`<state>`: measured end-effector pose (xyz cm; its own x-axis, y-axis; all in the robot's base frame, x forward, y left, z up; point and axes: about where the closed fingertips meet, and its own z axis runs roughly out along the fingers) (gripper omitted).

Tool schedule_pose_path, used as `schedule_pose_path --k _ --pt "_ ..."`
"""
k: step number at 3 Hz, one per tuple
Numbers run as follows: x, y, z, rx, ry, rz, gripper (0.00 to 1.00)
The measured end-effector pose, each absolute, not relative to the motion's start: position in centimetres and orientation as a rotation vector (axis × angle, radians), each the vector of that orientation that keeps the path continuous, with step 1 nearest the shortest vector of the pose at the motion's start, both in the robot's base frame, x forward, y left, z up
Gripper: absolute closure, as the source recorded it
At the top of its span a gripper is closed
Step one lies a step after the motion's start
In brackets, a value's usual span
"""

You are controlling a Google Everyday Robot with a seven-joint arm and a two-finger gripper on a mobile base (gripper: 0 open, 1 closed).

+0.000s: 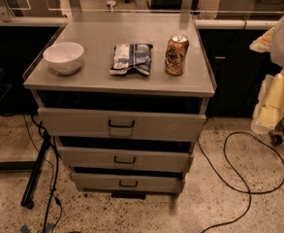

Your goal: Open bottom drawer

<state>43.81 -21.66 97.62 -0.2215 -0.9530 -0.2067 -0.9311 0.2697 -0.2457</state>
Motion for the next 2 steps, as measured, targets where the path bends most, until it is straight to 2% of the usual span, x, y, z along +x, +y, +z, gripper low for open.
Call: schedule_pose_path --k 2 --pt "43.2 -21.1 95.3 -1.724 2.249 -0.075 0.00"
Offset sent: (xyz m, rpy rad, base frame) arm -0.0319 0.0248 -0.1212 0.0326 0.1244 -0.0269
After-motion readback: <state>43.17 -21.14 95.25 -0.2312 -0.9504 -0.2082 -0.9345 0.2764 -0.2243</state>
